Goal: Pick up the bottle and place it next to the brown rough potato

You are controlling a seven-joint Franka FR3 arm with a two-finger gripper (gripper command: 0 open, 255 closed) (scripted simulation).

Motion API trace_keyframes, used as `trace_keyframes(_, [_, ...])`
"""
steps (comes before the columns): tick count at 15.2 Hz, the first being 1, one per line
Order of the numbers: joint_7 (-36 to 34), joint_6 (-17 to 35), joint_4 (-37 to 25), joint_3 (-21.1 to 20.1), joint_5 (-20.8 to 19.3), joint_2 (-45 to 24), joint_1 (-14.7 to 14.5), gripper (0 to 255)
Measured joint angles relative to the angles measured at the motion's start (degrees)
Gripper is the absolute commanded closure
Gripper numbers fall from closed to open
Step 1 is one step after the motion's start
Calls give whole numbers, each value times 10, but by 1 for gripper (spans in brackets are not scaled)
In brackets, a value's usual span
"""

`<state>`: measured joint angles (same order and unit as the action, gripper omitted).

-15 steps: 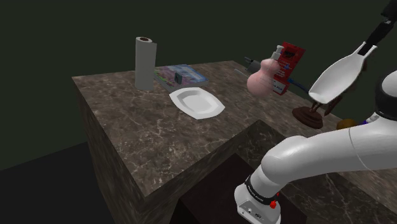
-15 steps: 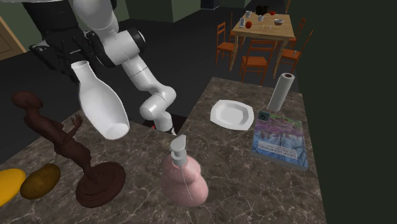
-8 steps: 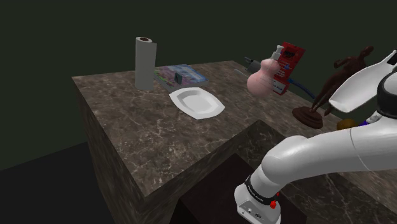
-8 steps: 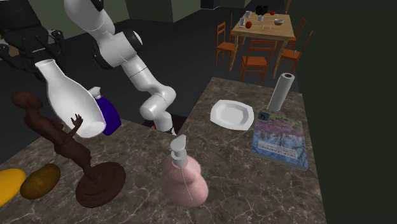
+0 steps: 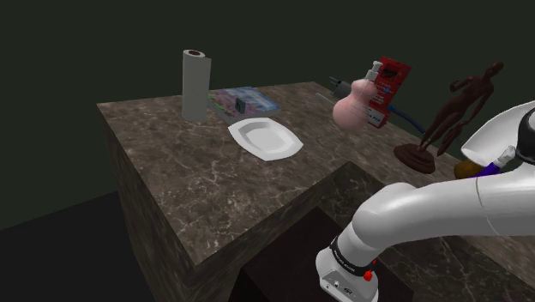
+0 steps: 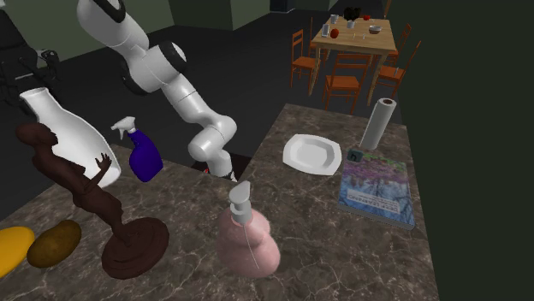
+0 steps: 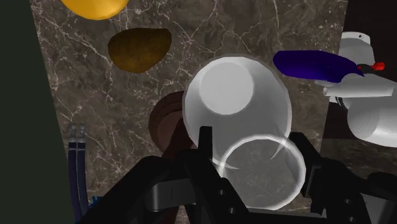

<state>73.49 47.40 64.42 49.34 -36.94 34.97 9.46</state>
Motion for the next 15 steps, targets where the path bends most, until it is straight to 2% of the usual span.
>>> trace_keyframes(7, [-45, 49, 130, -46, -5, 72, 46, 255])
trace_keyframes(15, [-78, 96, 246, -63, -14, 137, 78, 255])
